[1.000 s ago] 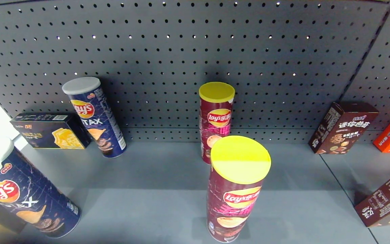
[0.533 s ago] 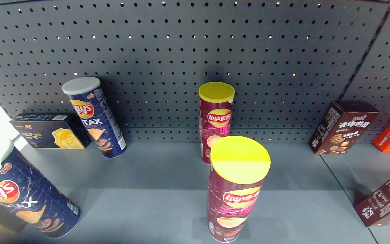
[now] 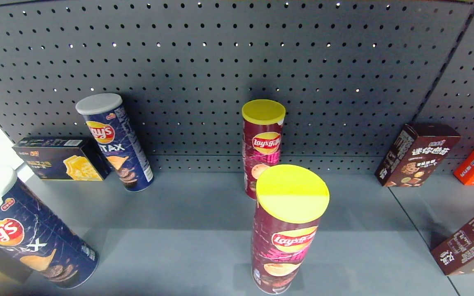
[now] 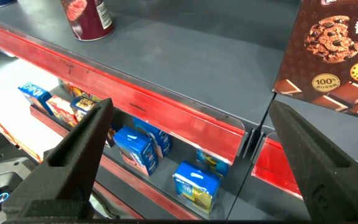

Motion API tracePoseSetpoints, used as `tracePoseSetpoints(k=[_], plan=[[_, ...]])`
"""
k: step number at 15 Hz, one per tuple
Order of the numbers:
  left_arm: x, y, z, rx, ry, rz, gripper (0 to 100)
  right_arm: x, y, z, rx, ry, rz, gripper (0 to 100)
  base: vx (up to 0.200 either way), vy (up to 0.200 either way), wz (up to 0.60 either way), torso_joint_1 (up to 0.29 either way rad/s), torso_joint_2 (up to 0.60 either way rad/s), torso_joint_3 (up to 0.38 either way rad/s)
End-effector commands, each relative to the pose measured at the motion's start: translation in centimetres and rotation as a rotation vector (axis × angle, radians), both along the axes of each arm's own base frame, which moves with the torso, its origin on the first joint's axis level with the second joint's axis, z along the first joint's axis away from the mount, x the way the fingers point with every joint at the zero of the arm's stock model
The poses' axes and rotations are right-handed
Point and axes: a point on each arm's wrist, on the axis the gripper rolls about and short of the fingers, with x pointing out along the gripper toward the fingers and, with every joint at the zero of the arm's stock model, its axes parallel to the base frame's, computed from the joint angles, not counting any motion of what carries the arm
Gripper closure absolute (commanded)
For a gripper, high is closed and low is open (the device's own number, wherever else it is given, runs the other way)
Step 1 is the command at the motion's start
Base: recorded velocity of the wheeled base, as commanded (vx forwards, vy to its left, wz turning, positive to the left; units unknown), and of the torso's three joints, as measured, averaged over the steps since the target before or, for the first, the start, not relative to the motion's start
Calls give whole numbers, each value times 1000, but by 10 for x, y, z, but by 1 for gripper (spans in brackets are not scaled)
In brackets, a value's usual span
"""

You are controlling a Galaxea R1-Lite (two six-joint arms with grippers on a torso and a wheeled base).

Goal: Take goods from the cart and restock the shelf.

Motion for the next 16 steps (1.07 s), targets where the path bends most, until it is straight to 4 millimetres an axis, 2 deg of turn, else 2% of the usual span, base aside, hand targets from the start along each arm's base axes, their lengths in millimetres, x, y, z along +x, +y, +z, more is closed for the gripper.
tracePoseSetpoints(k=[1,4,5,7,8,11,16], plan=[[0,2,0,-22,1,103,0,0,0,0,-1,1,1,0,0,0,0,0,0,0],[0,4,-1,-31,11,198,0,0,0,0,-1,1,1,0,0,0,0,0,0,0],[-1,7,-2,-25,24,303,0,0,0,0,-1,1,1,0,0,0,0,0,0,0],[0,6,-2,-30,27,249,0,0,0,0,-1,1,1,0,0,0,0,0,0,0],[0,3,-2,-19,24,153,0,0,0,0,-1,1,1,0,0,0,0,0,0,0],[0,-1,-3,124,17,-29,0,0,0,0,-1,1,5,0,0,0,0,0,0,0],[0,-1,-7,182,52,-45,0,0,0,0,-1,-1,5,0,0,0,0,0,0,0]])
